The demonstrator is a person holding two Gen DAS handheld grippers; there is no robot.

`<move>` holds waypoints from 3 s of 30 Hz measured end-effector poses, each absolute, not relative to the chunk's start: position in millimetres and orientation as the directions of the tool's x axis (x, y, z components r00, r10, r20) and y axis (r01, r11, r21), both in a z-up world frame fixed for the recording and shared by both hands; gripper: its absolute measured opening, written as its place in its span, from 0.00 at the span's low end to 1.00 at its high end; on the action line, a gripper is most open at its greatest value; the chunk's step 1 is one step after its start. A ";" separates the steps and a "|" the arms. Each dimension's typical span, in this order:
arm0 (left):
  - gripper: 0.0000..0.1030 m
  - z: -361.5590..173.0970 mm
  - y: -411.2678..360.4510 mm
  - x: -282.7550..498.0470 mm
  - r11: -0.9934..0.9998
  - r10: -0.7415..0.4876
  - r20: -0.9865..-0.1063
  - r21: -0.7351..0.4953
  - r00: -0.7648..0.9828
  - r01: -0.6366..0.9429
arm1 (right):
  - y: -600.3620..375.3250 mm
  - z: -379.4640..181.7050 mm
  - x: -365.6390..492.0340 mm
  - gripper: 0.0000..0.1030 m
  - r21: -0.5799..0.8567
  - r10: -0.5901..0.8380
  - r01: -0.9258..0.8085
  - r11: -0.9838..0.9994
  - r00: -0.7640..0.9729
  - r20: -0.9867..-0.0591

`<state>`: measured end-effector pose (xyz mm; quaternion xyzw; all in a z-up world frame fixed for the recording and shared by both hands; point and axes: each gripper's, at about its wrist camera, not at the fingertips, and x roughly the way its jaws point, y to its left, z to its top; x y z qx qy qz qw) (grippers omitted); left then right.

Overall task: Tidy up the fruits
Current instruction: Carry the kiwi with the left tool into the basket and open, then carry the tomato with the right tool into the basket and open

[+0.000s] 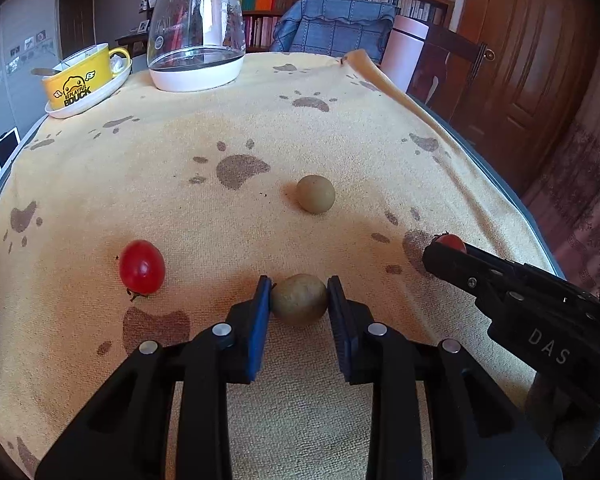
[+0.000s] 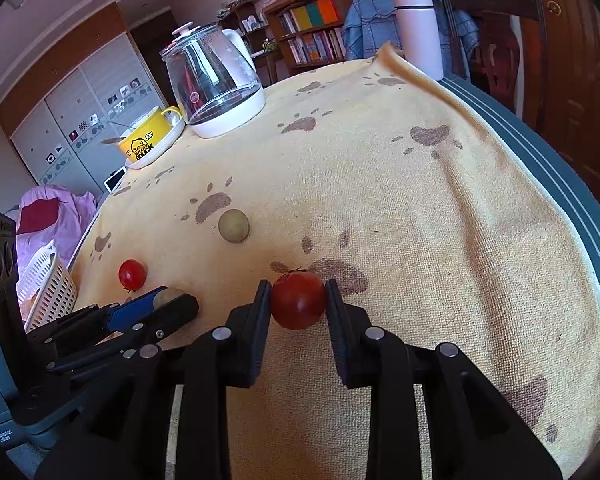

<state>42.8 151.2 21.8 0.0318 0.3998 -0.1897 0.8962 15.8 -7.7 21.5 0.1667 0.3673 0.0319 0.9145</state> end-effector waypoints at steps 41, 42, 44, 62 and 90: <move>0.28 82.9 360.0 19.4 0.984 0.050 -0.602 -0.105 0.797 -0.141 | 1.5 19.1 17.1 0.27 0.261 0.138 0.063 0.963 0.717 -0.683; 0.28 82.1 366.6 19.4 0.982 0.060 -0.604 -0.108 0.795 -0.156 | 1.6 19.1 17.1 0.27 0.259 0.137 0.063 0.964 0.717 -0.684; 0.28 81.8 379.4 19.1 0.977 0.079 -0.603 -0.113 0.794 -0.183 | 2.3 18.9 17.3 0.27 0.256 0.135 0.064 0.965 0.716 -0.685; 0.66 81.2 444.3 9.3 0.931 0.143 -0.596 -0.190 0.790 -0.311 | 5.4 18.5 18.4 0.27 0.230 0.116 0.067 0.971 0.710 -0.695; 0.72 106.6 481.9 -29.5 0.894 0.190 -0.528 -0.255 0.828 -0.368 | 93.7 57.3 9.0 0.27 0.254 0.288 -0.155 0.955 0.695 -0.659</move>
